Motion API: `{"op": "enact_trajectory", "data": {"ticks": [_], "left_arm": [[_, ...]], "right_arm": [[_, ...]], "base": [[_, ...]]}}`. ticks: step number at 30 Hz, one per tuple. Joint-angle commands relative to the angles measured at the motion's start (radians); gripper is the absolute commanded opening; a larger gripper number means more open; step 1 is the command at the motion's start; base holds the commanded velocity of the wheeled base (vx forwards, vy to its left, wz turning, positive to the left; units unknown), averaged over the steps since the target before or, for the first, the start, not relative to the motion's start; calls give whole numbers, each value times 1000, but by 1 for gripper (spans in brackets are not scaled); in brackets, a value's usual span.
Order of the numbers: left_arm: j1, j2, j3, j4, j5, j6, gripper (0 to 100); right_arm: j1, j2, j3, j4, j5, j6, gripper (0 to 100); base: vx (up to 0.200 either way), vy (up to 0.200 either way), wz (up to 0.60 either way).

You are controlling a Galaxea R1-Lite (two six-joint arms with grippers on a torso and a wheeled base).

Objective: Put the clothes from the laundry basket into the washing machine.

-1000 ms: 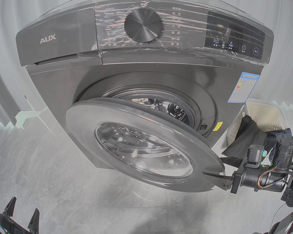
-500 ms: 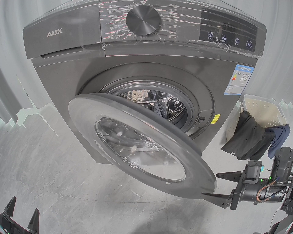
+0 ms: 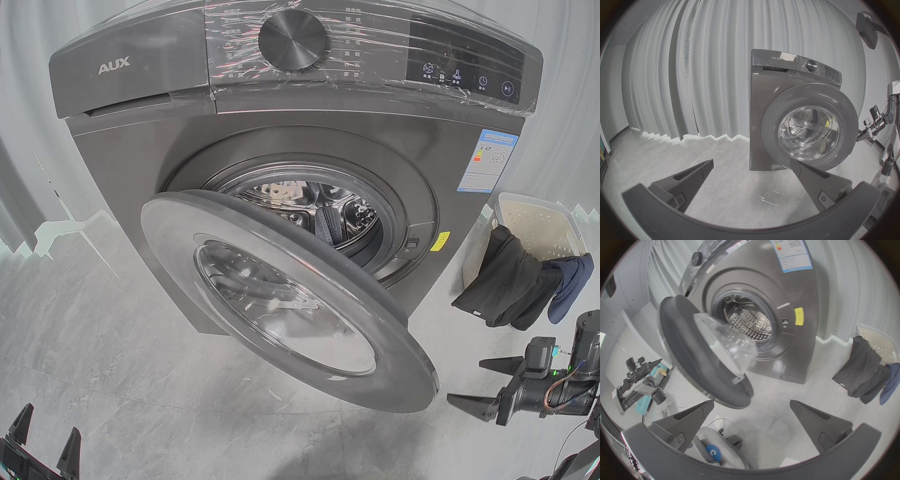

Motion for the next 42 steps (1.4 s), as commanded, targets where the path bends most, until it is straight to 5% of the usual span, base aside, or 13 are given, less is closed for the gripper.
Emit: {"op": "enact_trajectory", "data": {"ticks": [1, 5, 12, 16, 21, 27, 33, 42], "left_arm": [[2, -17, 16, 1, -1, 0, 100], [2, -17, 16, -1, 1, 0, 100], [0, -17, 16, -1, 1, 0, 100], [0, -17, 16, 1, 1, 0, 100], [0, -17, 16, -1, 1, -2, 100], [0, -17, 16, 1, 1, 0, 100], [0, -17, 16, 1, 1, 0, 100], [2, -17, 16, 1, -1, 0, 100]], "right_arm": [[-109, 73, -91, 0, -4, 0, 100], [-104, 122, -143, -3, -14, 14, 100], [43, 243, -166, -127, -77, 181, 100], [112, 298, -141, -205, -143, 187, 100], [195, 301, -84, -251, -139, 186, 100], [195, 301, -94, -274, -143, 187, 100], [126, 341, -175, -297, -203, 187, 100], [132, 554, -394, -296, -286, 186, 100]], "base": [[0, 0, 0], [0, 0, 0], [0, 0, 0], [0, 0, 0], [0, 0, 0], [0, 0, 0], [0, 0, 0], [0, 0, 0]]}}
